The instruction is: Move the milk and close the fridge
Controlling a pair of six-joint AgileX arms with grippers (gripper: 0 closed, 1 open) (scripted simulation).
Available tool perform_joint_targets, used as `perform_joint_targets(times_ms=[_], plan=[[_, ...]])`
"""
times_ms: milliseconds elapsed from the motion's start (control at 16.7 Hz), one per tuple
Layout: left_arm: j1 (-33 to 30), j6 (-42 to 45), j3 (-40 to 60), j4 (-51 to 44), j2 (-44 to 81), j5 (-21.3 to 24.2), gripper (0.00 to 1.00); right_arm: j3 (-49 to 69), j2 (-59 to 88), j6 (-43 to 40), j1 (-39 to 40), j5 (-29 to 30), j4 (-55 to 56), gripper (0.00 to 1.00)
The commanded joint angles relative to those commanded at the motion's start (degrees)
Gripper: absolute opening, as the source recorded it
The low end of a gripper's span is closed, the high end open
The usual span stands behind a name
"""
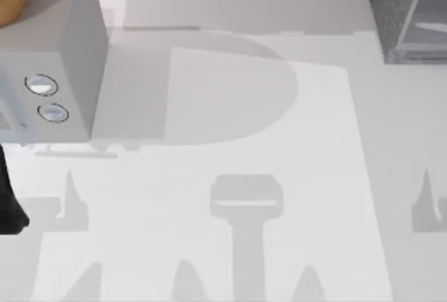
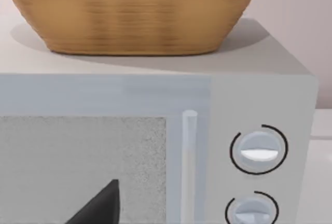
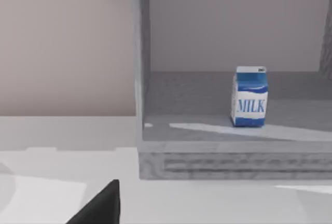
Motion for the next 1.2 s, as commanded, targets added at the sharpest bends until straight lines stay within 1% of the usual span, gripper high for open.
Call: perform_joint_targets(times_ms=[240, 900, 1080, 1200], plan=[[0.0, 0.0, 0.0, 0.0, 0.0, 0.0, 1.0, 6.5, -7.9, -0.2, -0.1, 0.2, -13.1, 1.0], [0.0, 0.0, 0.0, 0.0, 0.0, 0.0, 1.0, 29.6, -36.2, -0.7, 0.6, -0.1, -66.7, 1.0], [0.0, 0.0, 0.0, 0.0, 0.0, 0.0, 1.0, 33.8, -41.2, -0.7, 0.5, 0.1, -76.2, 1.0], [0.0, 0.0, 0.0, 0.0, 0.0, 0.0, 1.0, 35.3, -43.1, -0.6, 0.4, 0.2, -79.6, 1.0]])
